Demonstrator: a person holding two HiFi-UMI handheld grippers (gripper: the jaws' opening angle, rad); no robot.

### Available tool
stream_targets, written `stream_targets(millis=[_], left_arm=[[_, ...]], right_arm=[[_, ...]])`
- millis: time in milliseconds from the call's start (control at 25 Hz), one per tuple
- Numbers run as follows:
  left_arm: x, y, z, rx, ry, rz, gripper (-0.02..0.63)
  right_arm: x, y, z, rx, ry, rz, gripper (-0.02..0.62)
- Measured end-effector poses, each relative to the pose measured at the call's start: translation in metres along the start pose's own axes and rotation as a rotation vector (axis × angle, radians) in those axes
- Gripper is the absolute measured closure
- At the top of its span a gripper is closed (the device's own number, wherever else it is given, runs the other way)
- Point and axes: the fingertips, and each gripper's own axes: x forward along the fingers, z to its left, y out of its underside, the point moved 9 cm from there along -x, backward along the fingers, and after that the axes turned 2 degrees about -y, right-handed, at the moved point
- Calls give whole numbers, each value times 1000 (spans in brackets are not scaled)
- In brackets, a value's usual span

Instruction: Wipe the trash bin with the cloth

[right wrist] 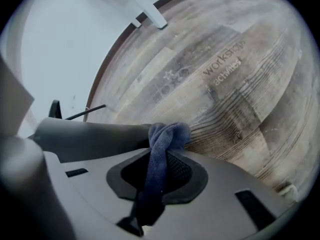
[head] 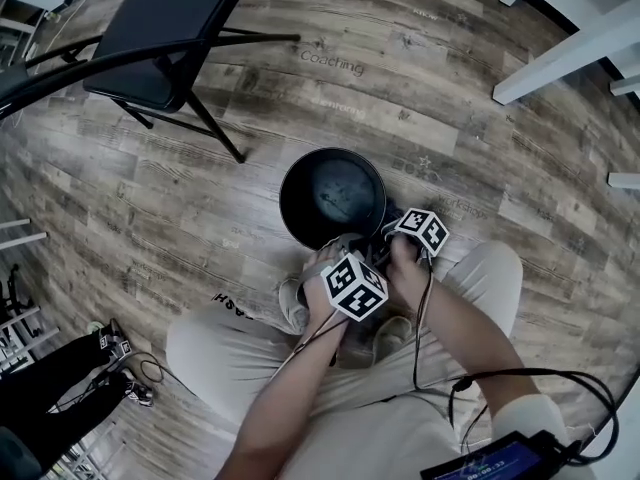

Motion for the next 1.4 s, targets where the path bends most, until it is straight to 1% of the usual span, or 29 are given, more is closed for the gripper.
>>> stream_targets(millis=[120, 280, 360, 560, 680, 760, 840, 880, 960, 1080, 1120, 1160, 1280, 1400], left_arm=[[1, -3, 0, -9, 1, 4, 581], [3, -8, 0, -45, -15, 0, 581], [3, -11, 1, -72, -22, -5, 581], [5, -17, 6, -162, -28, -32, 581], [5, -18, 8, -188, -32, -53, 582], [5, -18, 7, -176, -23, -64, 587], [4, -18, 5, -147, -6, -73, 591], [2, -18, 4, -132, 3, -78, 577], [-5, -20, 1, -100, 11, -86, 527], [-18, -20, 2, -32, -19, -67, 504], [-21, -17, 5, -22, -29, -54, 502], [-23, -13, 9, -26, -31, -43, 502], [-23, -3, 19, -86, 2, -31, 497], [-18, 4, 16, -88, 32, -1, 499]], right_arm=[[-44, -4, 20, -44, -78, -16, 526], [-91, 2, 30, -33, -174, -29, 526], [-112, 8, 34, -52, -218, -44, 526], [-142, 20, 39, -96, -289, -67, 526], [-149, 25, 40, -119, -318, -62, 526], [-151, 26, 43, -121, -337, -49, 526], [-152, 27, 45, -114, -351, -41, 526], [-152, 28, 47, -110, -357, -43, 526], [-150, 29, 49, -96, -373, -50, 526], [-144, 32, 54, -71, -403, -56, 526], [-141, 33, 55, -66, -410, -57, 526], [-137, 34, 56, -60, -414, -59, 526], [-125, 37, 55, -23, -411, -65, 526], [-112, 38, 52, 23, -402, -69, 526]])
